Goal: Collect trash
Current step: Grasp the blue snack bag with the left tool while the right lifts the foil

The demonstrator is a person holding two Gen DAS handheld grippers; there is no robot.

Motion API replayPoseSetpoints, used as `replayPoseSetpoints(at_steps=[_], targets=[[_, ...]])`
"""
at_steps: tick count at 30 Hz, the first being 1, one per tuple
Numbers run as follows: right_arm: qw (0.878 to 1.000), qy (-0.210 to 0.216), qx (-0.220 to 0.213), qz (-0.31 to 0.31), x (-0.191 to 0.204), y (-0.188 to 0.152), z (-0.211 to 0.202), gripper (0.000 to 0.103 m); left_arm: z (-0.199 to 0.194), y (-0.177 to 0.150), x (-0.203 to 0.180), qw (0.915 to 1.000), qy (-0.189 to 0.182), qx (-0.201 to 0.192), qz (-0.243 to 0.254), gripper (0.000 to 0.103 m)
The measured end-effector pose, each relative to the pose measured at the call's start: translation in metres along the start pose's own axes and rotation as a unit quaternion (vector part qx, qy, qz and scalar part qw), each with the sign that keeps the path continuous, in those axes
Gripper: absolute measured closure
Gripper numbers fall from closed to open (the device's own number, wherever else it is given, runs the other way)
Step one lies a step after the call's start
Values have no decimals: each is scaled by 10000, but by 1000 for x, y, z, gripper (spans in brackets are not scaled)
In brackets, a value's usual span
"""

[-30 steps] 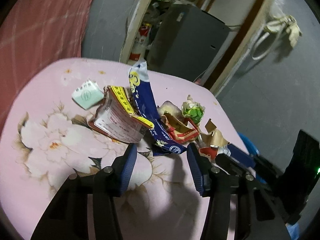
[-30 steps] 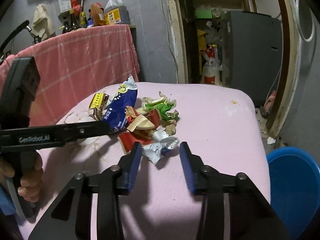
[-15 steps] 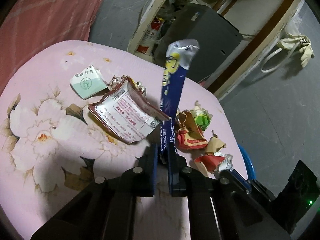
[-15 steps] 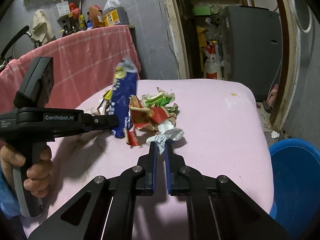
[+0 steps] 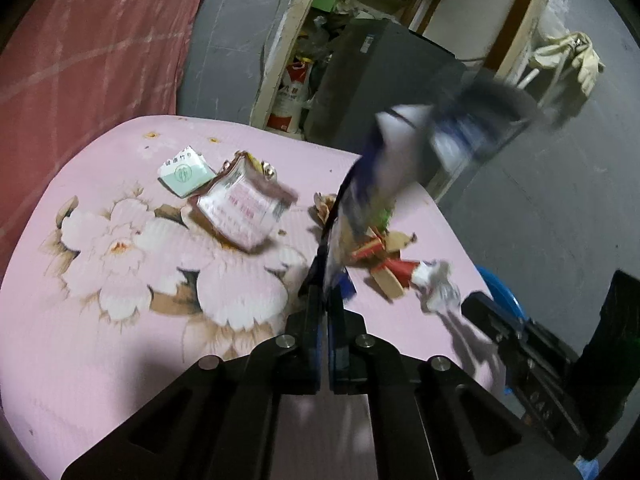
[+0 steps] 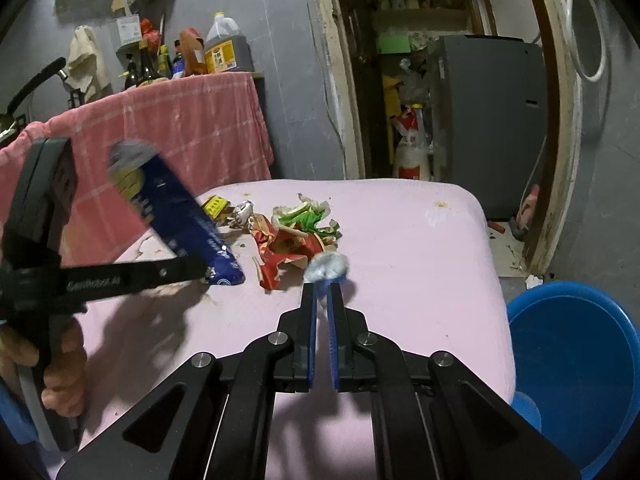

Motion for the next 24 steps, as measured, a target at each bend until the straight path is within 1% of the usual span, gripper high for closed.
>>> replayPoseSetpoints(at_steps=[2,3,4,5,6,11,13,17,18,19,20,21,22,24], targets=[[9999,1,77,126,-5,0,3,97,-1,-4,-1,10000,30,29,-13,103],[9998,19,104,171,-7,-1,4,91,-2,-6,-1,10000,36,30,-26,103],[9997,27,113,201,-8,-1,5,76,-2,-5,-1,10000,50,33,-47,103],[9996,61,115,242,-8,-1,6,69,-2,-6,-2,9999,69,29,-66,103],[9995,95,123,261,-8,-1,7,66,-3,-7,-2,9999,83,23,-73,103],[9988,232,292,329,-7,4,20,65,-7,-2,0,9999,152,-17,1,103],[9983,252,366,374,-8,5,26,61,-6,1,2,9998,178,-32,38,103],[9972,236,544,463,-11,4,38,61,-5,2,3,9998,176,-8,47,103],[9969,275,550,486,-12,2,38,73,-5,2,2,9998,178,-9,49,103],[9967,295,554,511,-13,1,38,82,-6,3,4,9998,172,-14,54,103],[9967,319,525,535,-14,1,35,83,-6,3,3,9998,161,-28,65,103],[9967,339,493,547,-15,0,33,86,-7,3,3,9998,153,-48,78,103],[9969,355,443,553,-16,0,30,88,-9,3,1,9998,148,-85,93,103],[9975,352,300,540,-16,2,22,88,-11,2,0,9998,125,-134,111,103]])
Point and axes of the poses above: each gripper's, at about its wrist camera, not at the fingertips, and z roughly the way its jaws point, x to its left, y to its top, the point moved 5 cm from there along z, roughly the way its jaws point, and after that the axes turned 4 degrees about z, right-handed, at the moved point
